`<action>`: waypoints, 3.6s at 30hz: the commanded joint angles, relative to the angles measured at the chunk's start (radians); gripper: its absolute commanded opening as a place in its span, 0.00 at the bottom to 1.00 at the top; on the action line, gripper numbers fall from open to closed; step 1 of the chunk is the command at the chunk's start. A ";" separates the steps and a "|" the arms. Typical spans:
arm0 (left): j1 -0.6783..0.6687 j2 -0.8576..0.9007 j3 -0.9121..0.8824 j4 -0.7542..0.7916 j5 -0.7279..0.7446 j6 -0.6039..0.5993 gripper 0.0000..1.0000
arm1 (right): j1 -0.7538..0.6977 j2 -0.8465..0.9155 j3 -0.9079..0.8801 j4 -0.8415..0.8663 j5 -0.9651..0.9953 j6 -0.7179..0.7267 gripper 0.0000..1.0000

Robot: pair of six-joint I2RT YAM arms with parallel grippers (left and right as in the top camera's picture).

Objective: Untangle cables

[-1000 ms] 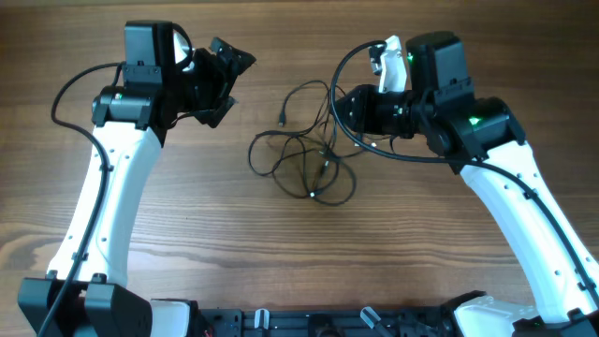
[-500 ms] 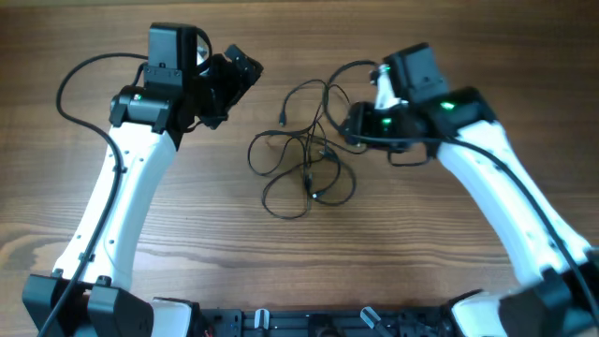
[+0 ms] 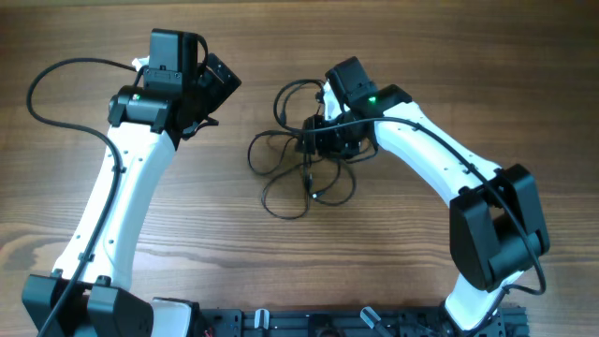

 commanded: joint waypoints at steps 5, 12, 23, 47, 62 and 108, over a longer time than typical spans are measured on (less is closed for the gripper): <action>0.005 -0.004 0.006 0.000 -0.021 0.013 1.00 | 0.077 0.025 0.002 0.053 0.202 0.001 0.44; 0.005 -0.004 0.006 -0.001 -0.021 0.013 1.00 | 0.081 0.025 -0.037 0.100 0.290 0.002 0.10; 0.005 -0.004 0.006 -0.001 -0.020 0.013 1.00 | 0.047 -0.500 0.223 0.080 0.272 -0.059 0.04; -0.135 -0.005 0.006 0.207 1.052 0.854 1.00 | 0.047 -0.695 0.229 0.369 0.803 0.240 0.04; -0.235 -0.005 0.006 0.391 0.885 0.850 0.81 | 0.047 -0.697 0.229 0.356 0.604 0.340 0.04; -0.020 -0.034 0.229 1.119 0.459 0.127 0.04 | 0.047 -0.695 0.229 -0.249 1.092 0.401 1.00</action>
